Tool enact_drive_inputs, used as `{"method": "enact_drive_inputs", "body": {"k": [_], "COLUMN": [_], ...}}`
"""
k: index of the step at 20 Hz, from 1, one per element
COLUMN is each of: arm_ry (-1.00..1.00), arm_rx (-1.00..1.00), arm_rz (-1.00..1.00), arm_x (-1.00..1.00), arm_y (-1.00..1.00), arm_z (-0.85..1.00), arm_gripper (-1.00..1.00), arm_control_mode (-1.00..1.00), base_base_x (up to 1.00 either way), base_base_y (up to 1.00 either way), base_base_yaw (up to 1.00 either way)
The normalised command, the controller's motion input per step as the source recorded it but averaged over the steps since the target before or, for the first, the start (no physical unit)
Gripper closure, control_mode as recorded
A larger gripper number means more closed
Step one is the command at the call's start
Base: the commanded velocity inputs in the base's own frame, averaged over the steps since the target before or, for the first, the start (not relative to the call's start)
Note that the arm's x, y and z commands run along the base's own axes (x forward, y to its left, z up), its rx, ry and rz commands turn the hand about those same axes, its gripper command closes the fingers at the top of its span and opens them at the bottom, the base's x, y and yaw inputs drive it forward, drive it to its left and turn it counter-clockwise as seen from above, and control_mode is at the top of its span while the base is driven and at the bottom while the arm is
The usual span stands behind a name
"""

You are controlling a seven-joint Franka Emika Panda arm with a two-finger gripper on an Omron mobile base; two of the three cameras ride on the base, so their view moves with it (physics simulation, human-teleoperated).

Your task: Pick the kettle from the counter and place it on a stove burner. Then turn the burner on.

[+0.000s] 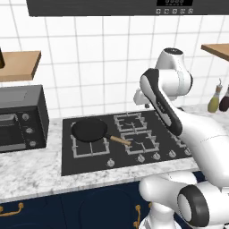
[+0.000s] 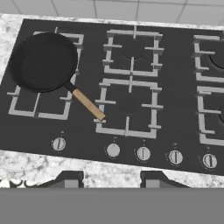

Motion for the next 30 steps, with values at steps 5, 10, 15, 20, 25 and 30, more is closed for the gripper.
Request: {"method": "enact_drive_inputs", "body": {"k": [5,10,15,20,25,30], "arm_ry": [0.00,0.00,0.00,0.00,0.00,0.00], "arm_rx": [0.00,0.00,0.00,0.00,0.00,0.00], "arm_rz": [-0.04,-0.13,-0.20,-0.12,-0.05,-0.02], "arm_x": [-0.18,-0.85,-0.89,-0.58,-0.17,0.00], "arm_y": [-0.46,-1.00,-1.00,-1.00,-1.00,-1.00], "arm_z": [-0.16,-0.24,-0.13,-0.03,0.00,0.00], "arm_gripper": [-1.00,-1.00,-1.00,-1.00,-1.00,-1.00], "arm_control_mode": [-1.00,-1.00,-1.00,-1.00,-1.00,-1.00], "base_base_x": [0.00,0.00,0.00,0.00,0.00,0.00], "base_base_y": [0.00,0.00,0.00,0.00,0.00,0.00], "base_base_yaw": [0.00,0.00,0.00,0.00,0.00,0.00]}}
